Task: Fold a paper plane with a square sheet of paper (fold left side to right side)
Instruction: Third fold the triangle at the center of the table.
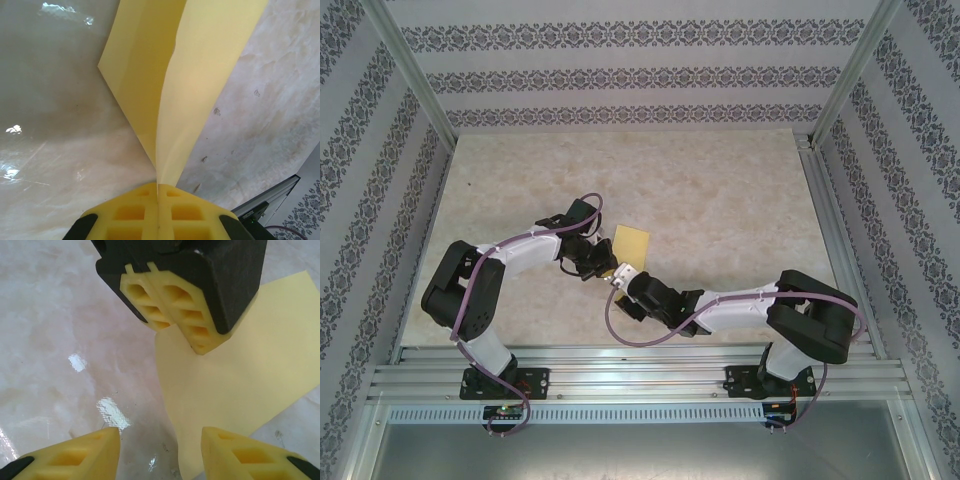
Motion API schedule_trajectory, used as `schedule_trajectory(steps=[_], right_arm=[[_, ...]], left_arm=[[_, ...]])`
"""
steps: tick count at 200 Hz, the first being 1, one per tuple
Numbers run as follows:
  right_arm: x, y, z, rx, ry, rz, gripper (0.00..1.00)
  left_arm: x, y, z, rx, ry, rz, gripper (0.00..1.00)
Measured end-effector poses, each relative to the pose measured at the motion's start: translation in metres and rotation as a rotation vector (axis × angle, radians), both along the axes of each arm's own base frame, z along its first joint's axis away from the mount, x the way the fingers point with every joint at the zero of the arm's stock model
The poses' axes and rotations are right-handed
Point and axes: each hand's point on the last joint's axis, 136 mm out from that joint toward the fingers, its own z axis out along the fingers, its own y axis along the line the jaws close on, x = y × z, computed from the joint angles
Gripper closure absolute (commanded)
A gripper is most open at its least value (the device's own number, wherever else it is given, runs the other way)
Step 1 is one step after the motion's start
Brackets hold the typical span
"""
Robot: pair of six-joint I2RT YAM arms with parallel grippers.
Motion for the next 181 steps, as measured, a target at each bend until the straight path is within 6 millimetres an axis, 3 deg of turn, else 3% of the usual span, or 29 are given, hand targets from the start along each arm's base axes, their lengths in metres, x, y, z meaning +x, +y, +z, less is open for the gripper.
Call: schedule_trajectory(steps=[80, 137, 160, 181], right_arm=[[0.009, 0.013, -0.002, -0.001, -0.010, -0.005, 0.57], [0.017, 0.016, -0.003, -0.001, -0.014, -0.021, 0.88], [0.024, 0.013, -0.002, 0.014, -0.008, -0.041, 0.98], [0.024, 0.013, -0.003, 0.017, -0.002, -0.035, 1.00]], left_arm=[[0.000, 0.000, 0.000, 0.000, 0.002, 0.000, 1.00], [-0.001, 0.000, -0.001, 0.002, 0.005, 0.000, 1.00], [-0.001, 0.000, -0.001, 0.002, 0.005, -0.001, 0.88], [-0.001, 0.001, -0.001, 0.004, 0.004, -0.003, 0.81]])
